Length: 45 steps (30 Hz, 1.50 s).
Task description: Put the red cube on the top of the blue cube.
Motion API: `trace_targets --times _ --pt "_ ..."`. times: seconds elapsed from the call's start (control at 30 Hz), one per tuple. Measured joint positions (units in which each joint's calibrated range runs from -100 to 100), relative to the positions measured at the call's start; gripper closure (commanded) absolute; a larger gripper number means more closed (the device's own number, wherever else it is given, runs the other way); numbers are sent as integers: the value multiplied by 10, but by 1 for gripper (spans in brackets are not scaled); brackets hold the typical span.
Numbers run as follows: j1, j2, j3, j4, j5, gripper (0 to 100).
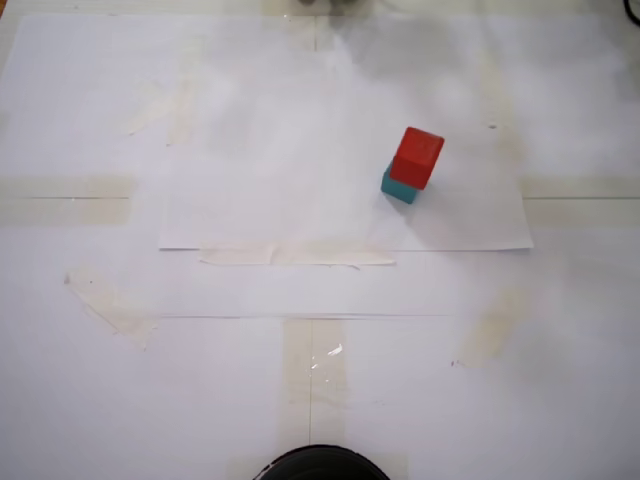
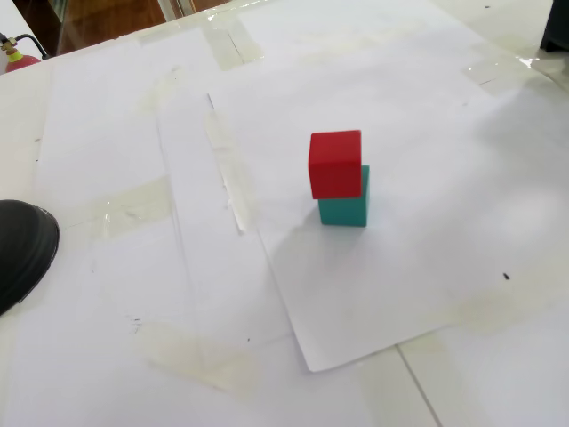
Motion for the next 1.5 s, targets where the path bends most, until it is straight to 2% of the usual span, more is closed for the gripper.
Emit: trace_targets --times 0.2,0.37,0.47,0.67,0.87,1.17,1.5 --pt "95 -167 145 -25 87 100" --pt "148 -259 174 -37 179 100" --pt "145 -278 177 -37 201 100" --pt "137 -308 202 -37 191 100" --pt "149 -366 209 -18 157 100" --pt "144 -370 254 -13 115 100" --pt "144 -392 268 -18 105 100"
